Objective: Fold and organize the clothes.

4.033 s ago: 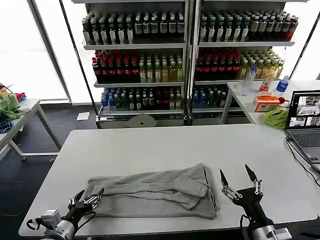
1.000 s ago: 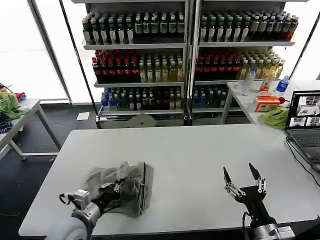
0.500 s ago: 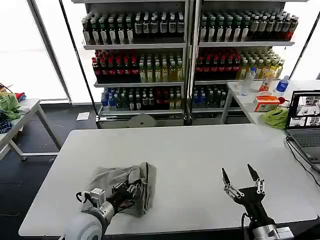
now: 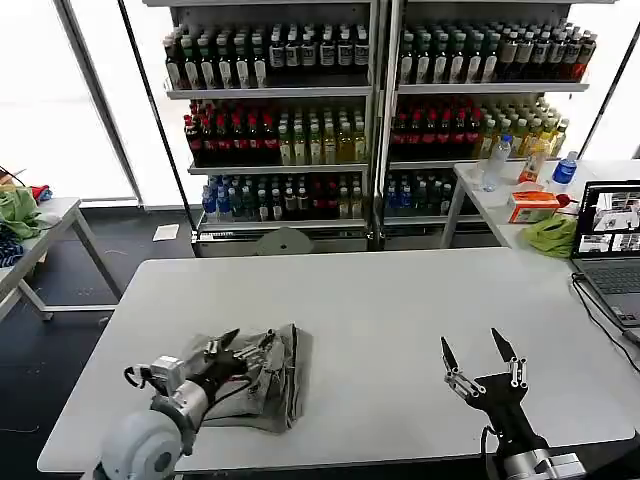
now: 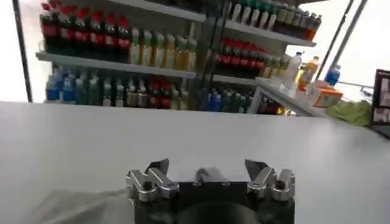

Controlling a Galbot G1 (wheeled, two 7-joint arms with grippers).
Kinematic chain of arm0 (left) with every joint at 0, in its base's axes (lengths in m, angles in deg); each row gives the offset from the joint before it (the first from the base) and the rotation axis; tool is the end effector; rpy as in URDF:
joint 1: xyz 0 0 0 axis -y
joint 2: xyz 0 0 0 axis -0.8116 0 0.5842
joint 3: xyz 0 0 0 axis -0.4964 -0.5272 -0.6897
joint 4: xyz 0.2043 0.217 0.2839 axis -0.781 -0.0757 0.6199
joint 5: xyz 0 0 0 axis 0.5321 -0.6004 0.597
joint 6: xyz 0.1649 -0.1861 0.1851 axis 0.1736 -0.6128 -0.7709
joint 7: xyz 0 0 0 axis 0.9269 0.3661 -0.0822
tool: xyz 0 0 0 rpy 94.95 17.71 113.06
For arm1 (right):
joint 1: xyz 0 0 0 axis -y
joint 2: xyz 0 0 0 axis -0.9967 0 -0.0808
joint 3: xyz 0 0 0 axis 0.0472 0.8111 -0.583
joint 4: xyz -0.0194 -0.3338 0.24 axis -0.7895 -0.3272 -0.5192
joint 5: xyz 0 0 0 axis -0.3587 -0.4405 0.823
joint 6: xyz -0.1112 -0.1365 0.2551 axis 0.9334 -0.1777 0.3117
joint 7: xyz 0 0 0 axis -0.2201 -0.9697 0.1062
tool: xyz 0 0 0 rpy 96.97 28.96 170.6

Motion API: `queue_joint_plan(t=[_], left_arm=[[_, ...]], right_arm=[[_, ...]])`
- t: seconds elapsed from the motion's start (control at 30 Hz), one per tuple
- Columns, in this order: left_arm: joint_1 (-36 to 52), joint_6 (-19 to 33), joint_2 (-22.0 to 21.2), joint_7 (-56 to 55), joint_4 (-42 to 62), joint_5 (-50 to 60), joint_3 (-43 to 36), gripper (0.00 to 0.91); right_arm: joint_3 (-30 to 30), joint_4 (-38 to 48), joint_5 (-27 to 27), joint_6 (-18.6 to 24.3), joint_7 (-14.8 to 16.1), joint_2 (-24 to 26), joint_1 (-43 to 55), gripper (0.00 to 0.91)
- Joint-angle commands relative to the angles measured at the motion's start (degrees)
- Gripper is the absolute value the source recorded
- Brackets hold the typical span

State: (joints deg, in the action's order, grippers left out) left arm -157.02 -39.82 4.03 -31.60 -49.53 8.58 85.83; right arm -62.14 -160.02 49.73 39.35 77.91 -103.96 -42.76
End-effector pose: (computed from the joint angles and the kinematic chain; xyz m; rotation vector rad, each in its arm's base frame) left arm 0.2094 0.1189 -0.2931 -0.4150 -2.6852 0.1857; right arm 0.0704 -0.1052 -0.3001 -0.2091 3.0740 -0.0995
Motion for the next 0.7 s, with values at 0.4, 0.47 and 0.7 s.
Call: queue_joint_plan(t=[0.4, 0.47, 0.7], left_arm=[[-11.9, 0.0, -2.3, 11.2, 9.9, 3.8, 18.3, 0.907], [-11.7, 0.2, -2.9, 11.4, 10.4, 4.3, 17.6, 0.907], [-11.8, 0.5, -4.9, 11.2, 10.7, 4.4, 16.0, 0.907]], right_arm=[[0.6, -0.2, -0.1, -0.3, 0.1, 0.5, 0.1, 0.907], [0.4, -0.3, -0.2, -0.2, 0.1, 0.4, -0.1, 0.907], [-0.1, -0.8, 0.0, -0.2, 0.1, 0.1, -0.5, 0.907]])
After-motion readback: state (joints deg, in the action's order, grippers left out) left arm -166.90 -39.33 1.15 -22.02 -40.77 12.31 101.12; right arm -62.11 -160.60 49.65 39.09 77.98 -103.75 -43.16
